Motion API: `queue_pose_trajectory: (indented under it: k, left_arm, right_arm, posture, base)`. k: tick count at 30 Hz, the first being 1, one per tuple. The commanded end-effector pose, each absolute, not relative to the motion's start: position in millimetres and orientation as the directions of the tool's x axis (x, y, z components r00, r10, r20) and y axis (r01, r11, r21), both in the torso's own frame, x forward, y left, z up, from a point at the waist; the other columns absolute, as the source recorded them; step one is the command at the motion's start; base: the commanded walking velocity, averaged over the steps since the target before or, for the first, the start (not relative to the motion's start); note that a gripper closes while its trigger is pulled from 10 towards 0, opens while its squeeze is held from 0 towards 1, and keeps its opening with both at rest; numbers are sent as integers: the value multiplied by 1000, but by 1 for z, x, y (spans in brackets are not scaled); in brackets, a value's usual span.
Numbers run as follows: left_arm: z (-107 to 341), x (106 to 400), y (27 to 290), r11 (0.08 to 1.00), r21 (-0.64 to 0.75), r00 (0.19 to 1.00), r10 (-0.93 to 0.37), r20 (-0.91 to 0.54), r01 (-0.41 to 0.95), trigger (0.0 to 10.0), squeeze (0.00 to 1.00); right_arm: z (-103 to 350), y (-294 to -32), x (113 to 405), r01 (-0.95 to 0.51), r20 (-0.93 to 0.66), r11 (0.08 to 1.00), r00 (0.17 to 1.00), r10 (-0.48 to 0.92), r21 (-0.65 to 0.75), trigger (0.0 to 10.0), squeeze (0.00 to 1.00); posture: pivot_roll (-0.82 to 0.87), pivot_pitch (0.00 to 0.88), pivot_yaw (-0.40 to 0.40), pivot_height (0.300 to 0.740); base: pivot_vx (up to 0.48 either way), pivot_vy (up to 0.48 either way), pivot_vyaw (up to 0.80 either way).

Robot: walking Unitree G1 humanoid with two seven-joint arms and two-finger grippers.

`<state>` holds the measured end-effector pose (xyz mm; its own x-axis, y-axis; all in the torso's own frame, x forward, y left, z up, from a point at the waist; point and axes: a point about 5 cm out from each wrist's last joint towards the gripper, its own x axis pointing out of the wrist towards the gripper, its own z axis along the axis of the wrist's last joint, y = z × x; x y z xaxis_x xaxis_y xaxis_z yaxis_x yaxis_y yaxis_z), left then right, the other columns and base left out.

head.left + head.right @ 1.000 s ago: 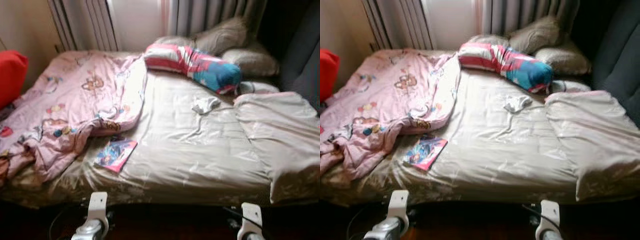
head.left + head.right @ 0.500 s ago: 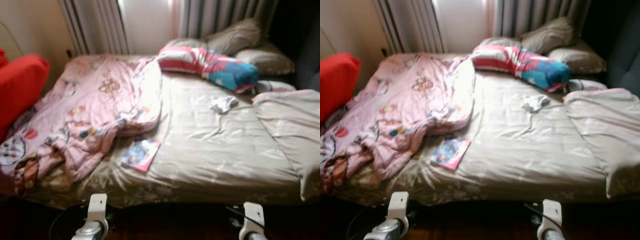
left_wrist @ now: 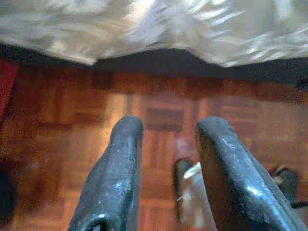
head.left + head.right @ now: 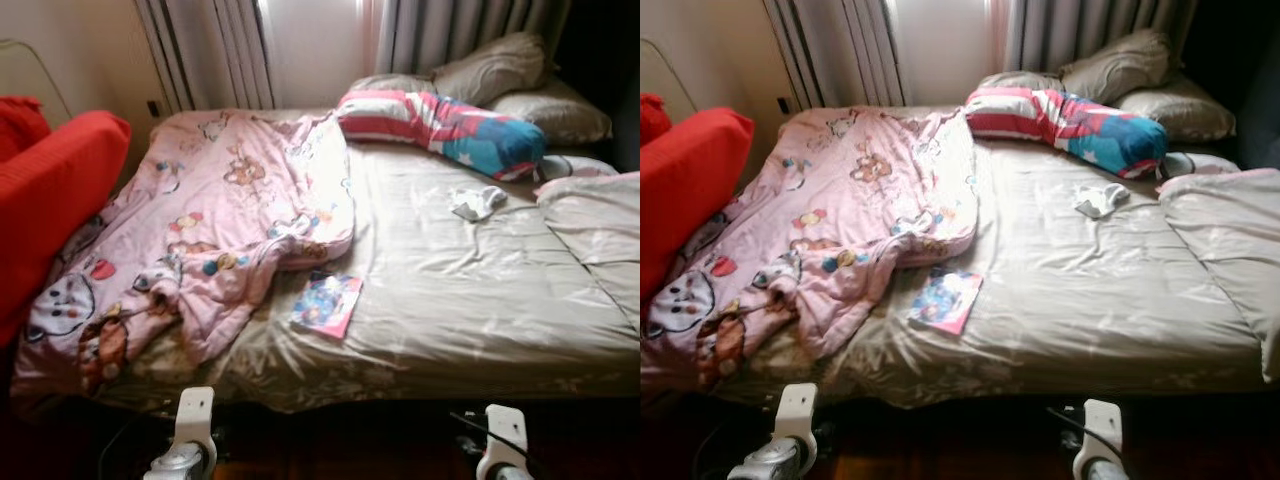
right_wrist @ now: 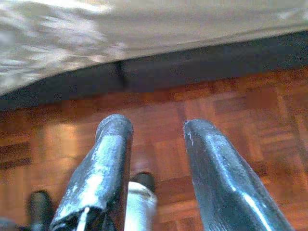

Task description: Clean up the room

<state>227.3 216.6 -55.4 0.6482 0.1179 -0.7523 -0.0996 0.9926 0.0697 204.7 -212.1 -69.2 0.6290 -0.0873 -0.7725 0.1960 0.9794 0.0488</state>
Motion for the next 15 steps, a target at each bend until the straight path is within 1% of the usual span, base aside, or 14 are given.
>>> queue_pose_trajectory:
  k: [1, 11, 15]
  left_arm:
    - [-57, 226, 216, 993, 74, 637, 118, -762, -95, 10000, 0]
    - [-57, 226, 216, 992, 74, 639, 121, -760, -100, 10000, 0]
    - [-56, 227, 217, 992, 71, 649, 122, -751, -104, 10000, 0]
  right_arm:
    - [-69, -213, 206, 202, -768, 978, 635, -89, 54, 10000, 0]
    - [-68, -213, 206, 203, -767, 978, 635, -91, 52, 10000, 0]
    - [-68, -213, 206, 203, -766, 978, 636, -93, 50, 10000, 0]
  posture:
    - [0, 0, 19, 690]
    - [0, 0, 19, 690]
    - [0, 0, 19, 690]
  base:
    - [0, 420, 0]
    - [0, 408, 0]
    - [0, 0, 0]
